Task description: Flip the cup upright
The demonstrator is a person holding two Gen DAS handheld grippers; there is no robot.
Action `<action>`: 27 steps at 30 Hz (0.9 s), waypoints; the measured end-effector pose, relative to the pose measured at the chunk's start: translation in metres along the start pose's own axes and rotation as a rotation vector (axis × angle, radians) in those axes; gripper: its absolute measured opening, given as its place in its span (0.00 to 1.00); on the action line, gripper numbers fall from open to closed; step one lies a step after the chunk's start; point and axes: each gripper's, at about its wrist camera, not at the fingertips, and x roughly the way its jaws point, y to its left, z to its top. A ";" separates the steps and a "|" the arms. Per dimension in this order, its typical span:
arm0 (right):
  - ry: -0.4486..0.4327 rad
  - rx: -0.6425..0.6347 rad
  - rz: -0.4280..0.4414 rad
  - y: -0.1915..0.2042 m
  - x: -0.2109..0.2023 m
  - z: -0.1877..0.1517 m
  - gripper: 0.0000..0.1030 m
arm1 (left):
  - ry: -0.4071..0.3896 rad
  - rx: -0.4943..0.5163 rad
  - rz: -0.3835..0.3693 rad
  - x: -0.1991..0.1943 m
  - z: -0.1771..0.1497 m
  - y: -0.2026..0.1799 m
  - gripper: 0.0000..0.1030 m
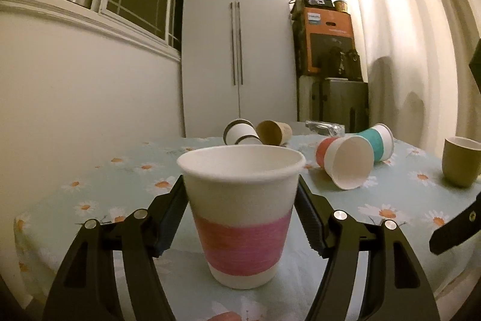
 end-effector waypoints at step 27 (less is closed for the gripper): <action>-0.044 0.041 0.025 -0.014 -0.017 -0.003 0.70 | 0.097 0.029 -0.150 -0.053 0.063 0.019 0.94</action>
